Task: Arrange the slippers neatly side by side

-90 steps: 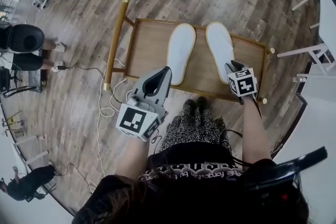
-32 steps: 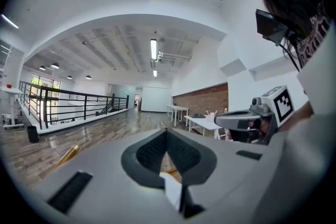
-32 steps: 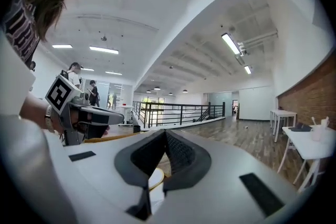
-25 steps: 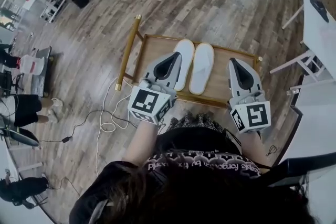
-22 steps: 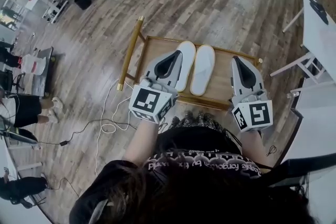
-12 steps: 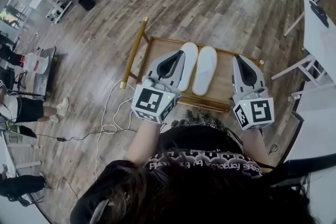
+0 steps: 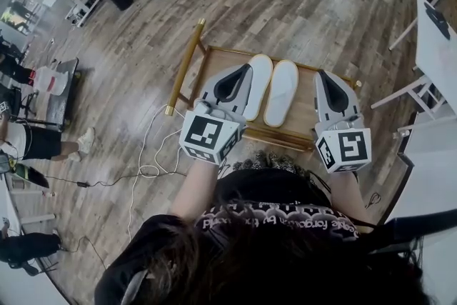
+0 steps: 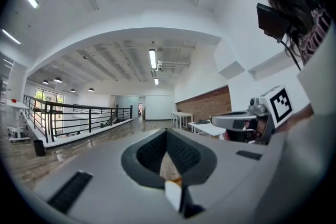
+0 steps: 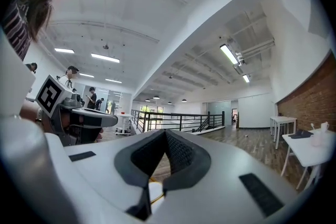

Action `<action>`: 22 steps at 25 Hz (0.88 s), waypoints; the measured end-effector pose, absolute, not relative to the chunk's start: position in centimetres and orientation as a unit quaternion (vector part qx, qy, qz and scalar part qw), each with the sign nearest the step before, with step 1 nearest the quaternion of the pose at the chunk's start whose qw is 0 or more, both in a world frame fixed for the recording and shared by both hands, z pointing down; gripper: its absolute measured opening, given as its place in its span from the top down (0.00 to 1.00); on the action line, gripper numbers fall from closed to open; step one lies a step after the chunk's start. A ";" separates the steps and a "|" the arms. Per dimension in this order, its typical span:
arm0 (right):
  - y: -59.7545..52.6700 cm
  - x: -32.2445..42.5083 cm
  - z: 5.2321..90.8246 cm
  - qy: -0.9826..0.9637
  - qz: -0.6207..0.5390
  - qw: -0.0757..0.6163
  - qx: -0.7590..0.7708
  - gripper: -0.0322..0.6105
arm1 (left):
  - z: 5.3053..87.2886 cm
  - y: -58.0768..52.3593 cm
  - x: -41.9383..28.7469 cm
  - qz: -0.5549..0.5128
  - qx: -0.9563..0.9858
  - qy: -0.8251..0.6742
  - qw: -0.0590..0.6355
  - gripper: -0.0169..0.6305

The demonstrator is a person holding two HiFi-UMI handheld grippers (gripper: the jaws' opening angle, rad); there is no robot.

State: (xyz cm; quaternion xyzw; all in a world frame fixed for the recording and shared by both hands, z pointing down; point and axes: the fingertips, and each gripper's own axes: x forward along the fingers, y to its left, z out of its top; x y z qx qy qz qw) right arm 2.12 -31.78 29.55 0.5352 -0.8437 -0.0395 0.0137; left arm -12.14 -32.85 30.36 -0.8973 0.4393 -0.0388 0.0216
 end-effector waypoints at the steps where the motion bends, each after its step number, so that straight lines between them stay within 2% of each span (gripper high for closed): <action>1: -31.8 2.0 29.6 -0.843 -0.041 0.017 0.536 0.95 | 30.2 -32.9 -12.2 -0.039 -0.897 0.439 0.023 0.97; 22: -32.6 3.8 29.8 -0.833 -0.033 0.017 0.552 0.95 | 30.7 -33.7 -12.5 -0.042 -0.893 0.447 0.017 0.98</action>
